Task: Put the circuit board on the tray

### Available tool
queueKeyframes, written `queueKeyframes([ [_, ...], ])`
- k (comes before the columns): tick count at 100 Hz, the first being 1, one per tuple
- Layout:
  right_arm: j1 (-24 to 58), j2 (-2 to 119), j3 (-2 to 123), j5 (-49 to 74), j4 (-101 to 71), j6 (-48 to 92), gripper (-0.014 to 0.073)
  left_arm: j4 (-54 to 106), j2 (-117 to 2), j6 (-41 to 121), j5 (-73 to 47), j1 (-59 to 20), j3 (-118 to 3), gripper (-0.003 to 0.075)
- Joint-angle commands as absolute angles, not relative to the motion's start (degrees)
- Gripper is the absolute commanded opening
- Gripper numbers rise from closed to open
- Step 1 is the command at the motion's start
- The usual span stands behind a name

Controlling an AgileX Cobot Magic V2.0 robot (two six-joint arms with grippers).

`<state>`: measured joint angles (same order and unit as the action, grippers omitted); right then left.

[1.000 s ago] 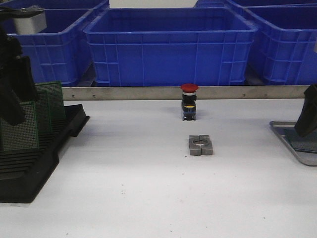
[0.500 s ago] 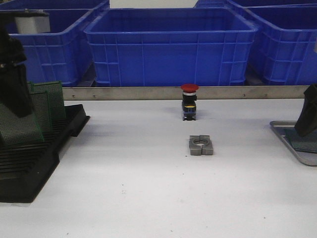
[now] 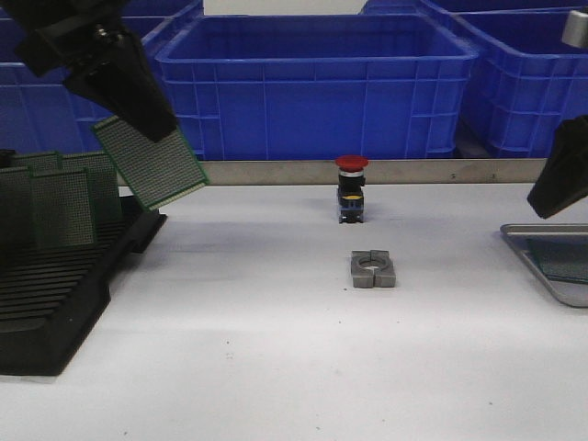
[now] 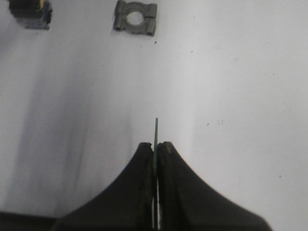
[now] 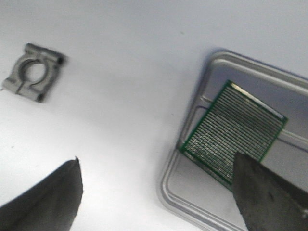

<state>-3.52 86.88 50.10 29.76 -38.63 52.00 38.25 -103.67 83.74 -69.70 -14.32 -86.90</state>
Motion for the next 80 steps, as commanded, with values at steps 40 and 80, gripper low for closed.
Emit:
queueKeyframes([
  [40, 12.8, 81.0, 51.8, 38.4, -44.1, 70.6, 0.0643, 53.3, -100.7, 83.2, -73.7, -23.0, -88.6, -0.0020],
  [80, 19.2, 81.3, 51.8, 38.6, -68.2, 91.5, 0.0643, 59.1, -100.7, 83.2, -73.7, -23.2, -88.6, -0.0020],
])
